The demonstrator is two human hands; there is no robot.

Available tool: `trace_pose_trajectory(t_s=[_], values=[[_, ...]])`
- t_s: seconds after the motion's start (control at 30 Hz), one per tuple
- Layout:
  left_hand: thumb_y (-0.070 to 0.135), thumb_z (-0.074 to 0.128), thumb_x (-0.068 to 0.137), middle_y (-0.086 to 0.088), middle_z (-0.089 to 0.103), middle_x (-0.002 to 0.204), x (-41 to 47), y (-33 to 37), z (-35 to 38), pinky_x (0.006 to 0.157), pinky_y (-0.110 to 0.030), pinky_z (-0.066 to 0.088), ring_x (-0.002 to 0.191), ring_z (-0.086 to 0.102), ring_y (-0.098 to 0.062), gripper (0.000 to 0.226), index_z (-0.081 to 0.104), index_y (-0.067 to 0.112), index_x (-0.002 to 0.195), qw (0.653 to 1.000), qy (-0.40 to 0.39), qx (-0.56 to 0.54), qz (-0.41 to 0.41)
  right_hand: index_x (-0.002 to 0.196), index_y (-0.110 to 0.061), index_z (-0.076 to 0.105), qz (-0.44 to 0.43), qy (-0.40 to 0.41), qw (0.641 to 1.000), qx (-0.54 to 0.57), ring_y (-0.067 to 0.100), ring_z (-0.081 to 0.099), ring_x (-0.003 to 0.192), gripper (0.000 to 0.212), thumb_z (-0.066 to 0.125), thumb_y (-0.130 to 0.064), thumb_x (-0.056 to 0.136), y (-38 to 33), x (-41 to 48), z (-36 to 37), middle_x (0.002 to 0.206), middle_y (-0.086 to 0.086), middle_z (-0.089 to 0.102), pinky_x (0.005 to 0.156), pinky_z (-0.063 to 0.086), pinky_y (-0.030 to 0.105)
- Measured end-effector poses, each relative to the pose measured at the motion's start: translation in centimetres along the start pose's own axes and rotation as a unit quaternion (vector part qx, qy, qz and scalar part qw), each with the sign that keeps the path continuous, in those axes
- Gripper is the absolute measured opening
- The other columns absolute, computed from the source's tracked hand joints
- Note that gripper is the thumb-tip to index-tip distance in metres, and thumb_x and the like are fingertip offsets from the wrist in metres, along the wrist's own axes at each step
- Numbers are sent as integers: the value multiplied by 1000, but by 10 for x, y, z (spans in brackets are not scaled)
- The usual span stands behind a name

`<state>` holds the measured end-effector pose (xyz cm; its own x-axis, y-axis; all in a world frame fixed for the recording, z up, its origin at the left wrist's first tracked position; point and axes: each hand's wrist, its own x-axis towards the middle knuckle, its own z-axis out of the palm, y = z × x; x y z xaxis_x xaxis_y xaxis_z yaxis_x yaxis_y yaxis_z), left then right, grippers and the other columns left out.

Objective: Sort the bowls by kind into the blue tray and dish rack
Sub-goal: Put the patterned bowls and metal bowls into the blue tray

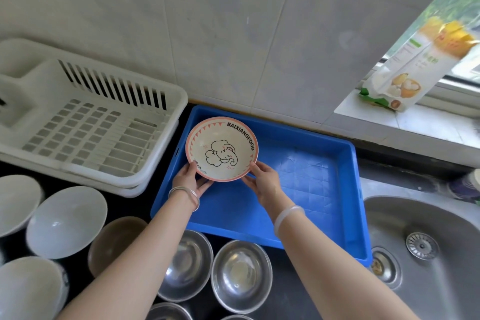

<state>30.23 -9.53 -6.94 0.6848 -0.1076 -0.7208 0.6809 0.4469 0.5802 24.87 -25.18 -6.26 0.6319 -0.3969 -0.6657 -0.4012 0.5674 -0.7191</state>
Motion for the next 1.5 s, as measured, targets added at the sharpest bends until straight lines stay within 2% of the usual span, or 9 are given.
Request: trace_pose_trajectory(t_s=[0.2, 0.37, 0.53, 0.7, 0.93, 1.13, 1.23, 1.4, 1.5], values=[[17, 48, 95, -11, 57, 110, -4, -1, 3, 82, -43, 50, 100, 57, -32, 31, 53, 9, 124, 1000, 18, 0, 17, 126, -5, 54, -3, -6, 1000, -17, 24, 68, 88, 31, 50, -18, 98, 1, -4, 1, 112, 12, 66, 72, 57, 26], [13, 51, 93, -13, 60, 110, -22, -10, 7, 87, -31, 49, 103, 59, -24, 32, 54, 3, 123, 997, 46, 1, 67, 101, -25, 63, 8, -52, 996, -78, 18, 63, 100, 24, 47, -43, 95, 0, -17, -7, 107, -6, 66, 78, 52, 28], [10, 47, 94, -11, 52, 75, -58, -27, 9, 77, -19, 48, 73, 50, -10, 25, 58, -1, 113, 994, 37, 45, 89, 135, -18, 47, -23, -49, 993, -109, 25, 57, 113, 43, 41, -40, 99, -8, -45, -26, 131, 2, 55, 87, 49, 33], [8, 47, 94, -10, 56, 100, -118, -68, 25, 93, -26, 42, 92, 54, -16, 38, 46, -3, 130, 987, -29, 132, 87, 110, -23, 60, -79, -12, 991, -105, 19, 65, 97, 24, 42, -34, 98, -20, -108, -82, 112, 1, 66, 80, 52, 28], [8, 48, 94, -9, 55, 107, -196, -165, 61, 87, -26, 45, 100, 53, -19, 31, 53, 1, 124, 941, -166, 293, 11, 106, -20, 62, -117, 136, 966, -185, 20, 63, 90, 21, 45, -27, 99, 5, -185, -214, 106, 5, 68, 73, 48, 29], [13, 52, 92, -4, 54, 115, -236, -250, 67, 80, -28, 49, 107, 53, -18, 36, 51, 12, 129, 857, -247, 448, -66, 124, -17, 62, -132, 311, 867, -367, 23, 57, 118, 31, 52, -22, 95, 41, -237, -327, 123, 5, 66, 85, 39, 25], [16, 55, 91, -4, 53, 124, -246, -279, 66, 87, -37, 52, 115, 54, -26, 44, 46, 18, 134, 837, -254, 468, -127, 134, -13, 53, -94, 321, 869, -364, 25, 50, 127, 40, 53, -21, 95, 59, -254, -361, 136, 7, 57, 97, 38, 30], [12, 53, 91, 0, 58, 107, -253, -302, 63, 52, -32, 56, 91, 61, -23, 43, 49, 25, 131, 834, -230, 475, -163, 121, -12, 62, -56, 331, 898, -285, 21, 59, 102, 29, 56, -21, 94, 85, -263, -385, 115, 6, 68, 82, 43, 30], [13, 51, 92, -3, 57, 114, -254, -305, 62, 46, -31, 55, 88, 61, -24, 41, 48, 25, 132, 846, -223, 456, -161, 105, -15, 69, -57, 351, 898, -260, 21, 63, 94, 18, 57, -22, 93, 92, -264, -390, 93, 0, 69, 76, 45, 31]])
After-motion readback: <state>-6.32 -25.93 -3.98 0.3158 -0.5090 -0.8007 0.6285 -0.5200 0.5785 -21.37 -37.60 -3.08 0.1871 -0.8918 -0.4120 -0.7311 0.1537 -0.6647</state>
